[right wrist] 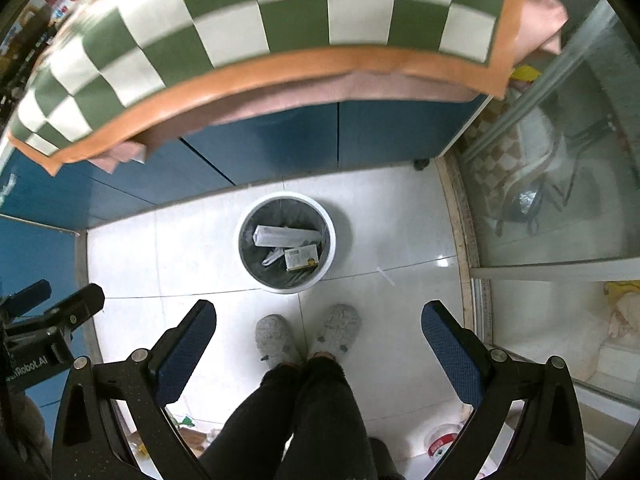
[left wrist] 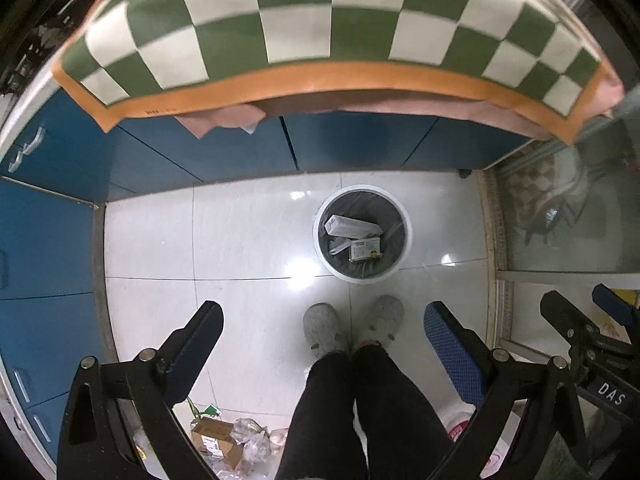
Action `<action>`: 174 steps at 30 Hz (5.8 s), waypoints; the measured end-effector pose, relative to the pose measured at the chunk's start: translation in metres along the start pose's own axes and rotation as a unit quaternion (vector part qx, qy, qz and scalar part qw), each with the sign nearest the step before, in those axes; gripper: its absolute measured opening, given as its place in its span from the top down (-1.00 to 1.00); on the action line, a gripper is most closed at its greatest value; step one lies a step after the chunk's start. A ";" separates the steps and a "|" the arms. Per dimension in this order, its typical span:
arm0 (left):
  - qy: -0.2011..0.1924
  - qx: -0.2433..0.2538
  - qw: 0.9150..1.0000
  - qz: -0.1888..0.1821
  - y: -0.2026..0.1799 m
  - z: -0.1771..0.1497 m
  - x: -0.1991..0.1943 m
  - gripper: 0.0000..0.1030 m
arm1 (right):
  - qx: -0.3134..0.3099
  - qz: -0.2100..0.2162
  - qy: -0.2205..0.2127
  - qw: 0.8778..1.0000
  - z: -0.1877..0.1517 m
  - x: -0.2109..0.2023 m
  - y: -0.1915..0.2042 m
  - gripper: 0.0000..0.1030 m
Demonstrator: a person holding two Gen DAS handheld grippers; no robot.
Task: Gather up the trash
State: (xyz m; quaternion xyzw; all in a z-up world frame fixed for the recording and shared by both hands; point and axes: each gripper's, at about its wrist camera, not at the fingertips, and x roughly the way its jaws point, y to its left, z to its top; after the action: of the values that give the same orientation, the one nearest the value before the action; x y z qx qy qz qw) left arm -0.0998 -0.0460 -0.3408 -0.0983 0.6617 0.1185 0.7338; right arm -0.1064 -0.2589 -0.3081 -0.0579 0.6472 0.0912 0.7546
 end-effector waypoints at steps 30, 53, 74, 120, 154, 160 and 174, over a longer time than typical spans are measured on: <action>-0.152 -0.082 0.976 0.130 0.010 0.251 -0.134 -1.00 | -0.039 0.075 -0.092 0.992 0.329 -0.092 0.013 -0.55; -0.045 -0.123 0.991 0.023 -0.041 0.420 -0.023 -0.98 | -0.156 0.077 -0.040 0.984 0.471 0.032 -0.013 0.80; -0.114 -0.058 0.991 0.024 -0.042 0.314 -0.093 0.57 | -0.045 0.143 -0.079 0.986 0.408 -0.031 -0.029 0.81; 0.202 -0.045 0.975 -0.075 -0.001 0.087 0.372 -0.22 | 0.105 0.105 0.197 0.969 0.034 0.444 -0.023 0.78; 0.084 -0.005 0.995 0.051 -0.001 0.041 0.145 -0.92 | 0.035 0.000 0.089 0.995 0.029 0.204 -0.014 -1.00; 0.057 0.014 0.997 0.044 -0.012 0.036 0.063 -0.92 | 0.031 0.001 0.062 0.998 0.029 0.110 -0.009 -1.00; -0.021 0.027 0.999 0.026 0.008 0.035 -0.087 -0.92 | 0.027 0.033 0.007 0.999 0.027 -0.082 0.020 -1.00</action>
State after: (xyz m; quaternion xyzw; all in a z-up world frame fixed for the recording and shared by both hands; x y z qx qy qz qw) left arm -0.0774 -0.0318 -0.2509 -0.0586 0.6513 0.1213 0.7468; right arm -0.0962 -0.2386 -0.2227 -0.0166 0.6567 0.0980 0.7476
